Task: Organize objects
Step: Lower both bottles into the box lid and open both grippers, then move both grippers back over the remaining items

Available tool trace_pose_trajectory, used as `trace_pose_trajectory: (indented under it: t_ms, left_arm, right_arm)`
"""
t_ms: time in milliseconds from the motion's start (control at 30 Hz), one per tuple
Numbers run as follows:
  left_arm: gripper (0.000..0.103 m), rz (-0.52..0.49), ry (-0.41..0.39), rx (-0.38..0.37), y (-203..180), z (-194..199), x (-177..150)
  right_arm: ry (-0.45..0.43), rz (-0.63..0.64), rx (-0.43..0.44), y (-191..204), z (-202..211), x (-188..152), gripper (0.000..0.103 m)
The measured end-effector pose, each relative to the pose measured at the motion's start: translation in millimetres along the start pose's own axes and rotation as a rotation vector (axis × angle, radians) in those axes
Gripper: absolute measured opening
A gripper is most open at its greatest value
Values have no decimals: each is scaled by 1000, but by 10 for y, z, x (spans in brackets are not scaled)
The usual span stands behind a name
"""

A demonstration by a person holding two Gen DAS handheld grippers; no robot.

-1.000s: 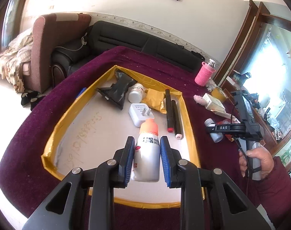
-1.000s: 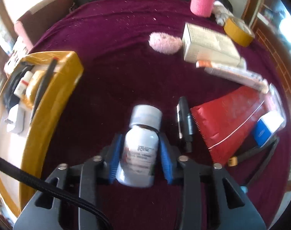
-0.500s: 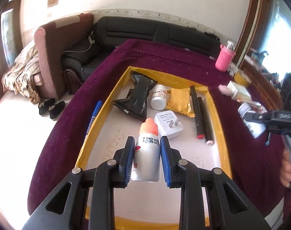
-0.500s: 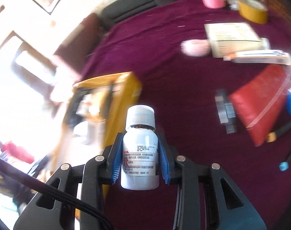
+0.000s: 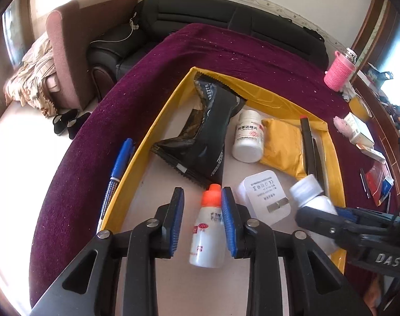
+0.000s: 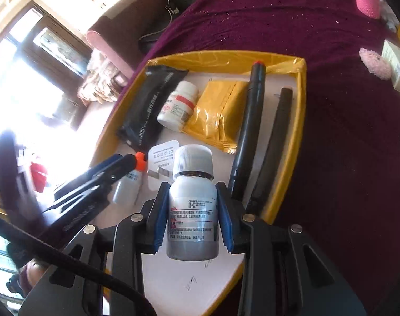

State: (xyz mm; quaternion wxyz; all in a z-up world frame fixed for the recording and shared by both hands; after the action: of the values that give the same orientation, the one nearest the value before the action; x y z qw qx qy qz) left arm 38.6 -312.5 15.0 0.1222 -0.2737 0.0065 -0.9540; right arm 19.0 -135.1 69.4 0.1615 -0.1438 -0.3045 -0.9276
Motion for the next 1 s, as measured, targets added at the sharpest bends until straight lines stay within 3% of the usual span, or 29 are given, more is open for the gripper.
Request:
trace_pose_trajectory:
  t_ms: [67,167,300,467,567,667,733,767,833,933,1000]
  left_arm:
    - [38,28,2,-2,62,6,-18]
    - [38,58,-1,-17,90,12,-33]
    - [44,42,-11,10,16,24,-113]
    - [44,58,-27,22,-30,88,-214]
    - [44,108,-58,-20,-4,173,-207]
    - [47,160,-99,-69,7,421,-195]
    - [61,147,-155,-105,-84,668,-187]
    - [72,134,-192,-115,-162,818,-184]
    - [75,101,-244,-139,-347,1029,-165]
    - [78,38,-242,-203,-701,1150,-173]
    - [78,6,-203,-249,-964,1105,-201]
  right_arm:
    - [-20,34,-43,68,-33,4,32]
    - [-26,64,-101,141,-84,-4,37]
    - [-27,32,-44,118,-37,-64,49]
    - [-137,7,-44,-9,392,-152,50]
    - [-219,6,-70,-161,701,-226,53]
    - [-289,17,-134,-376,1047,-358,54]
    - [-335,23,-199,-604,1303,-428,56]
    - [-355,22,-246,-760,1459,-496,63]
    - [-380,-1,-326,-1037,1649,-541,71]
    - [-407,-115,-426,-1631,1946,-624,71]
    - [-417,-209,-422,-1969,2104,-702,71]
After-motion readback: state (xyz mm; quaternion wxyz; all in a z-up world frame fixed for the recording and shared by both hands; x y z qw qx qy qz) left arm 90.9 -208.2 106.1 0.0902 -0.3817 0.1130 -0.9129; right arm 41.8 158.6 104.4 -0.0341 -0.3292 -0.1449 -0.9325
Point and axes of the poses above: each gripper's, at about its wrist camera, not at the fingertips, and z roughly against the way its jaws point, y to its left, x to its top, the point moved 1 cm from there along -z, roughly the way its jaws point, and after that the axes turned 6 degrees about x, right-handed, at the moved point
